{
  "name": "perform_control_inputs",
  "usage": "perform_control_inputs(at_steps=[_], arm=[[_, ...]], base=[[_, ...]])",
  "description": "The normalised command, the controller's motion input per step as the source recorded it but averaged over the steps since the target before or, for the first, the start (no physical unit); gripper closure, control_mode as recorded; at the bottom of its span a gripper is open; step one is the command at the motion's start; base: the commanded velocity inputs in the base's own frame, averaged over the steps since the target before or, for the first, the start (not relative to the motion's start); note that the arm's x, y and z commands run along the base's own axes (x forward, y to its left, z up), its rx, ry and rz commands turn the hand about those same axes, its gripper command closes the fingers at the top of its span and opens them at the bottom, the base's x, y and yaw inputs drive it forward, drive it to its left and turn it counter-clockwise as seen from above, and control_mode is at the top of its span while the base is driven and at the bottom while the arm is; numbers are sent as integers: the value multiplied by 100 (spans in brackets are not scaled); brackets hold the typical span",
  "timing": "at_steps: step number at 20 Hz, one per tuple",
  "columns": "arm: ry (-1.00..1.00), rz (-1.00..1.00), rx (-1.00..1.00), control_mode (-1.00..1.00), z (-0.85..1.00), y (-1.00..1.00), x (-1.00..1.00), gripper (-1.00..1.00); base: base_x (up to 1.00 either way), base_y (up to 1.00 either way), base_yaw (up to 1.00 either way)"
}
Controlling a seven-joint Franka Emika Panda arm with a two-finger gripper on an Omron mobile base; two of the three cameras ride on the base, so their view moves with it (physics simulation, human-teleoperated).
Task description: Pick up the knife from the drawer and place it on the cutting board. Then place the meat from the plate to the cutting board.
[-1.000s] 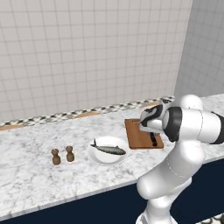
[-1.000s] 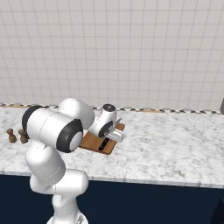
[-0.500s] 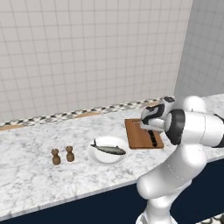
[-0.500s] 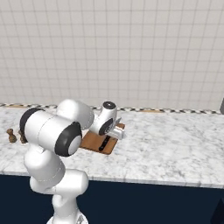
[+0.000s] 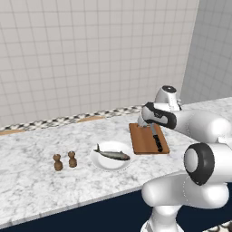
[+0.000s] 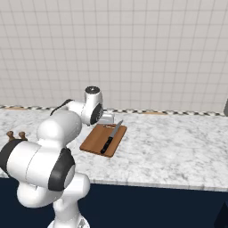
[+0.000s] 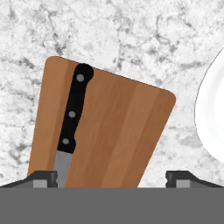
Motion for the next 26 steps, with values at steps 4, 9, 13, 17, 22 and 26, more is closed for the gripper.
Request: perform_control_inputs(at_steps=[4, 9, 13, 17, 22, 26], arm=[[4, 44, -2, -100, 62, 95, -47, -100], [0, 38, -10, -100, 8, 100, -70, -100], [0, 26, -24, -100, -22, 100, -88, -100], [0, 12, -22, -100, -35, 47, -36, -100], [7, 0, -2, -100, -5, 0, 15, -100], [7, 1, 0, -100, -13, 16, 25, -100]], base=[[0, 0, 0], [0, 0, 0], [0, 0, 0], [0, 0, 0], [0, 0, 0], [0, 0, 0]])
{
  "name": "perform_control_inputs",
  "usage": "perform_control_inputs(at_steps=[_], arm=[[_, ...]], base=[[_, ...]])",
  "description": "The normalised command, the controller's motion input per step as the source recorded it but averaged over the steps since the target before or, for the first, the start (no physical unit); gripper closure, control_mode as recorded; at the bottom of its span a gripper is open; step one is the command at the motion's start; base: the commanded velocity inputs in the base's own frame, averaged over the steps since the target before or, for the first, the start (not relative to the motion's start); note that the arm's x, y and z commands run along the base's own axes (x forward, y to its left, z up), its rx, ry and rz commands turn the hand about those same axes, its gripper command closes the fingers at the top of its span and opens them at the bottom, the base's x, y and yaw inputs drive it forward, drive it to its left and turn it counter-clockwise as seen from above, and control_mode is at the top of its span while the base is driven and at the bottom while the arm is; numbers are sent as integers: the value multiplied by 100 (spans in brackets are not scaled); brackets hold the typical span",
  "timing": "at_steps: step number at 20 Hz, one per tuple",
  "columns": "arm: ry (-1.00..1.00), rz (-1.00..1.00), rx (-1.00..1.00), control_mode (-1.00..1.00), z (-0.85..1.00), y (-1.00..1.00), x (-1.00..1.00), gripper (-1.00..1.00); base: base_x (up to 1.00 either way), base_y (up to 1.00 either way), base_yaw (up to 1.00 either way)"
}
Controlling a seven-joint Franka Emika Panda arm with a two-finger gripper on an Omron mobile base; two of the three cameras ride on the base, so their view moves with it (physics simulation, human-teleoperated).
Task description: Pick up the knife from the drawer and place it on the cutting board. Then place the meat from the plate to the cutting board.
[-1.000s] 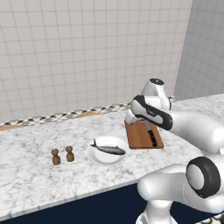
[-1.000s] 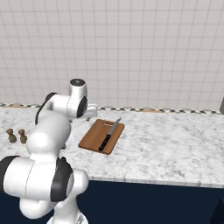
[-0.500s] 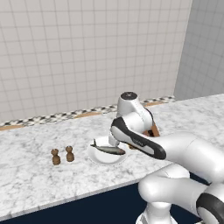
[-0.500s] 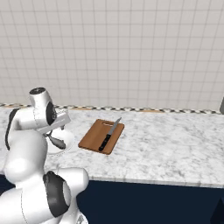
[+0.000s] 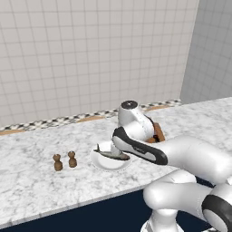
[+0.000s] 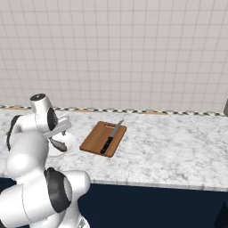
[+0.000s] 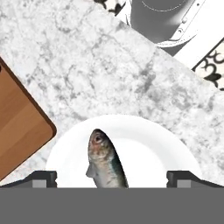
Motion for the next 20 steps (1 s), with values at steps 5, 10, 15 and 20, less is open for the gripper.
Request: perform_control_inputs(at_steps=[5, 10, 15, 20], arm=[[2, 5, -1, -100, -13, 35, 26, -100], [2, 3, -5, -100, -20, 17, 20, -100], [8, 1, -7, -100, -48, 0, 13, -100], [4, 2, -2, -100, -32, 0, 14, -100]], base=[[0, 0, 0], [0, 0, 0], [0, 0, 0], [0, 0, 0]])
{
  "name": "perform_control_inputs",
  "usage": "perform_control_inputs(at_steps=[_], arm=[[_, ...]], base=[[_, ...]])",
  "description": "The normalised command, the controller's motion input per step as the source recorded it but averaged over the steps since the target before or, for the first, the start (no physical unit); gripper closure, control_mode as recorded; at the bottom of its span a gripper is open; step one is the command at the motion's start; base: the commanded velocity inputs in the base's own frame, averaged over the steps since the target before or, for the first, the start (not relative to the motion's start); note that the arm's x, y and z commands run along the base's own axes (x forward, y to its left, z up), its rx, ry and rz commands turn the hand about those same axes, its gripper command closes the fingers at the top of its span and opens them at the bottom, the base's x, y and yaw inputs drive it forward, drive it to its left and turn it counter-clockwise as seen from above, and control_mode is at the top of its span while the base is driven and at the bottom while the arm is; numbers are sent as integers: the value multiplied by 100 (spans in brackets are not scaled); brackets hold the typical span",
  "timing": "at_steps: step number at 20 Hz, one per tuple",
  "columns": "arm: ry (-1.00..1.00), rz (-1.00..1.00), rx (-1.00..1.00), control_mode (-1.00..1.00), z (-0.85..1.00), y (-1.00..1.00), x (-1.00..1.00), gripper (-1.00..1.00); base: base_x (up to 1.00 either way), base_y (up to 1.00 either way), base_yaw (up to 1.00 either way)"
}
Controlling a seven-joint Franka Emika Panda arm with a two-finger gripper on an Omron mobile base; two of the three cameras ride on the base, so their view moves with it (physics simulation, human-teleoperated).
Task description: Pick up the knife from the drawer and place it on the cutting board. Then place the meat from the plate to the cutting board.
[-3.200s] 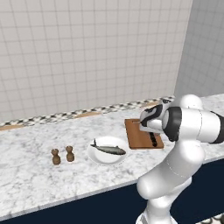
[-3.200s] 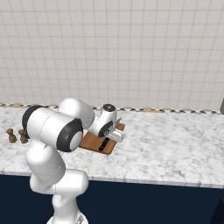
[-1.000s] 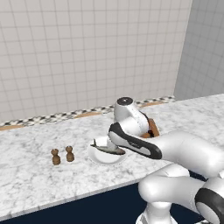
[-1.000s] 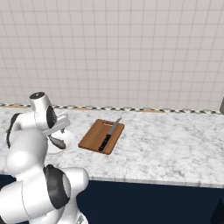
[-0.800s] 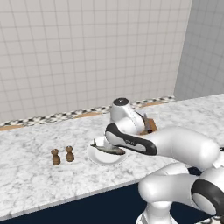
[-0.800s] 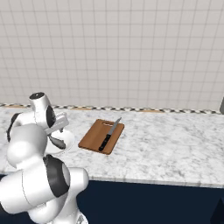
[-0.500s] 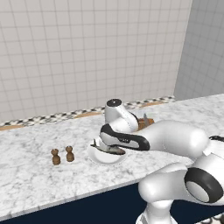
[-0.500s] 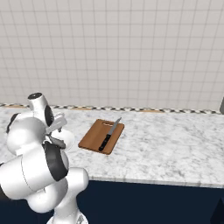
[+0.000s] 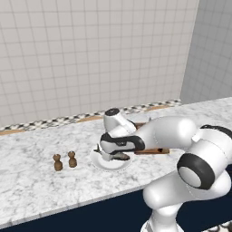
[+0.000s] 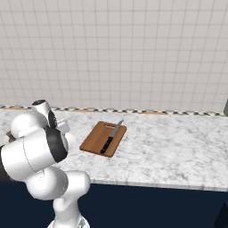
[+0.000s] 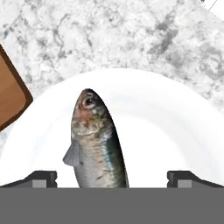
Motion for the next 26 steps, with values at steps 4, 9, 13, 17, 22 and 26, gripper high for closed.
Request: perform_control_inputs(at_steps=[4, 9, 13, 17, 22, 26], arm=[[0, 4, 0, -100, -33, 0, 21, -100], [3, 7, 0, -100, -29, 0, 12, -100], [2, 6, 0, -100, -29, 0, 12, -100], [1, 6, 0, -100, -31, 0, 12, -100], [1, 4, 0, -100, -21, 0, 7, 100], [0, 0, 0, -100, 11, -5, -2, 100]], base=[[0, 0, 0], [0, 0, 0], [0, 0, 0], [0, 0, 0], [0, 0, 0], [0, 0, 0]])
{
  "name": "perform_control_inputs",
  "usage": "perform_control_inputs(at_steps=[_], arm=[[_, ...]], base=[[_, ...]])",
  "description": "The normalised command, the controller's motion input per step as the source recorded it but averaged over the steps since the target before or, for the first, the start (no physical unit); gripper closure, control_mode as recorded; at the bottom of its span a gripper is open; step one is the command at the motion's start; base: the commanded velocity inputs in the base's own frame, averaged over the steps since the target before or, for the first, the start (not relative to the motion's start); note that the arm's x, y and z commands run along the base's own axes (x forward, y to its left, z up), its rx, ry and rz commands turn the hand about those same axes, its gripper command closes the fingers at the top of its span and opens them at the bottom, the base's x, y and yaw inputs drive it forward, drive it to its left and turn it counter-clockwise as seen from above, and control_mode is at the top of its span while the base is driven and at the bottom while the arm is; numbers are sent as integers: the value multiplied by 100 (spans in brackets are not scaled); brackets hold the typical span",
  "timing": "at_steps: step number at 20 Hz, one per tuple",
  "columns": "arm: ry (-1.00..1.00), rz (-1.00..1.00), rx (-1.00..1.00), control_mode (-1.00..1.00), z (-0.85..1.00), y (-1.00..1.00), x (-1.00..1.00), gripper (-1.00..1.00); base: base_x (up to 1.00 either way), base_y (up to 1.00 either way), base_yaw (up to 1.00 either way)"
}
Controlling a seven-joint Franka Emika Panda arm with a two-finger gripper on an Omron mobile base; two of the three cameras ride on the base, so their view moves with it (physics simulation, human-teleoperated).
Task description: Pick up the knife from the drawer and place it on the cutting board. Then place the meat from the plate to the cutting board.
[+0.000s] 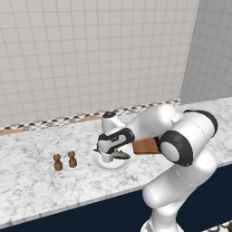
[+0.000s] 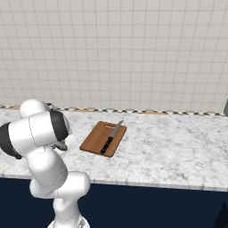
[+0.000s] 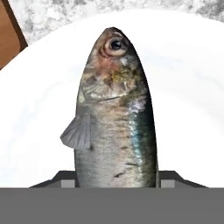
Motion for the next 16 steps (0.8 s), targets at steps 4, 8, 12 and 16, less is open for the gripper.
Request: perform_control_inputs(at_steps=[4, 8, 12, 16], arm=[[-2, -1, 0, -100, 41, -26, -13, 100], [-3, -14, 0, -100, 80, -35, -1, 100], [-1, -28, 4, -100, 86, -66, 25, 100], [0, -51, 0, -100, 45, -64, 65, 100]], base=[[0, 0, 0], [0, 0, 0], [0, 0, 0], [0, 0, 0]])
